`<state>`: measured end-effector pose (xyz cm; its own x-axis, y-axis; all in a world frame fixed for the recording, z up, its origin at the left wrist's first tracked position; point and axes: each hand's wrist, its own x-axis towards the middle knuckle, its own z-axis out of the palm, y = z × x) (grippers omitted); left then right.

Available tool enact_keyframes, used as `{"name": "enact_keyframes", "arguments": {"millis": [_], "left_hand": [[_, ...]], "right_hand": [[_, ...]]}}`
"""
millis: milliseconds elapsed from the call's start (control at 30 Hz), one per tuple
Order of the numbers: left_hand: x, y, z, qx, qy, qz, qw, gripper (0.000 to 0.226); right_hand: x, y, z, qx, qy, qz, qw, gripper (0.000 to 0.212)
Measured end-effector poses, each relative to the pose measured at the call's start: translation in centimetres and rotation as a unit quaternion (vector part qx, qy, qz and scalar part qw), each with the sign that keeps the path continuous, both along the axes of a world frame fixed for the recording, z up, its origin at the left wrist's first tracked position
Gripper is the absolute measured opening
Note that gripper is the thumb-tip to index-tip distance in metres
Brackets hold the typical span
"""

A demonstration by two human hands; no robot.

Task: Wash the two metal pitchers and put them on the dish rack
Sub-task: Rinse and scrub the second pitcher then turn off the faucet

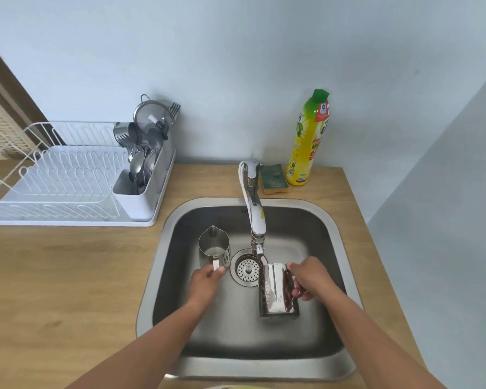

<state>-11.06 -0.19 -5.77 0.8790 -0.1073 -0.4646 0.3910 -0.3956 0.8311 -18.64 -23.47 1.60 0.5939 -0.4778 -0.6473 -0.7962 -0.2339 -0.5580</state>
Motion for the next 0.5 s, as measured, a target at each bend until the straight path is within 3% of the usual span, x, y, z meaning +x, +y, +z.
{"name": "enact_keyframes", "arguments": {"millis": [167,333,433,500], "left_hand": [[0.0,1.0,2.9,0.021,-0.017,-0.033,0.999,0.03],[0.6,1.5,5.3,0.125,-0.094,-0.127,0.98,0.03],[0.4,1.3,6.6,0.218,-0.155,-0.201,0.942,0.022],[0.1,1.0,7.2,0.304,-0.236,-0.261,0.885,0.018]], "right_hand": [[-0.2,0.5,1.1,-0.017,-0.032,0.02,0.999,0.033],[0.2,0.9,2.6,-0.066,-0.101,0.094,0.988,0.026],[0.5,1.0,3.2,-0.102,-0.125,0.15,0.975,0.029],[0.5,1.0,3.3,-0.127,-0.134,0.187,0.965,0.023]]}}
